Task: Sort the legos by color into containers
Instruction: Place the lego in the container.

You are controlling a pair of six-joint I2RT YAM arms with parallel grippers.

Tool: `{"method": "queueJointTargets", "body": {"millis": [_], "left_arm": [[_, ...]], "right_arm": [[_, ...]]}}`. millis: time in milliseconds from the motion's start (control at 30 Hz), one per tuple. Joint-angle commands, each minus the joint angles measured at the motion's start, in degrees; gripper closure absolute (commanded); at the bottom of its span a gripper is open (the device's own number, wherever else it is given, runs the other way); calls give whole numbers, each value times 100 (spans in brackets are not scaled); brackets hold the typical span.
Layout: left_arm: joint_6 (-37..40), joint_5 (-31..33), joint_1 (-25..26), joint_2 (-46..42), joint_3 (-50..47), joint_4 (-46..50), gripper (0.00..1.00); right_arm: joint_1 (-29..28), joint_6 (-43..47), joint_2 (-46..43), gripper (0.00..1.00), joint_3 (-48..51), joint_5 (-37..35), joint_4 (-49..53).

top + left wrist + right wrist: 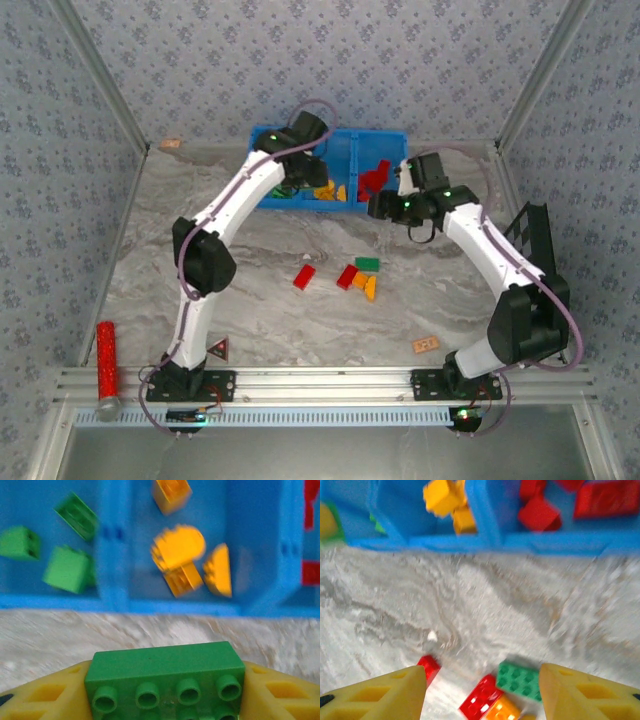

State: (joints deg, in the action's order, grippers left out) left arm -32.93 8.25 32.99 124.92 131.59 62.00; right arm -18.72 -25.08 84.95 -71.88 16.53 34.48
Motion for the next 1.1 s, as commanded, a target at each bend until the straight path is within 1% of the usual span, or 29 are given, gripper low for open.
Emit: {"method": "queueJointTargets", "body": {"millis": [0,100,133,233,333,467,600,867,1067], "left_arm": [[381,370,-344,-130,48,-374,49],[552,431,-602,-11,-72,-651,49],[575,446,-684,29,-129,-727,49],[532,406,-916,76,-520,-1164,49],[437,278,-1110,155,-842,-1588,49],[453,137,-1291,501,-702,-1659,49],[471,42,-1417,738,-635,-1743,48],[441,-249,-1541,1045,-608,-1832,46],[333,-457,-1541,1088,-586,-1915,40]], "right_arm": [[-410,-973,14,36,60,-292,299],[-758,-1489,182,35,51,-397,411],[-850,-1644,227,32,43,-433,487],[-1113,-2118,381,30,53,-395,600],[-1329,-2423,560,30,-22,-463,863],[-1581,-2915,762,33,-67,-541,1082],[-1882,-3347,904,34,-72,-682,1085],[-2182,-3748,1297,34,-62,-791,1132],[-2271,-3769,1565,35,-140,-922,1287]]}}
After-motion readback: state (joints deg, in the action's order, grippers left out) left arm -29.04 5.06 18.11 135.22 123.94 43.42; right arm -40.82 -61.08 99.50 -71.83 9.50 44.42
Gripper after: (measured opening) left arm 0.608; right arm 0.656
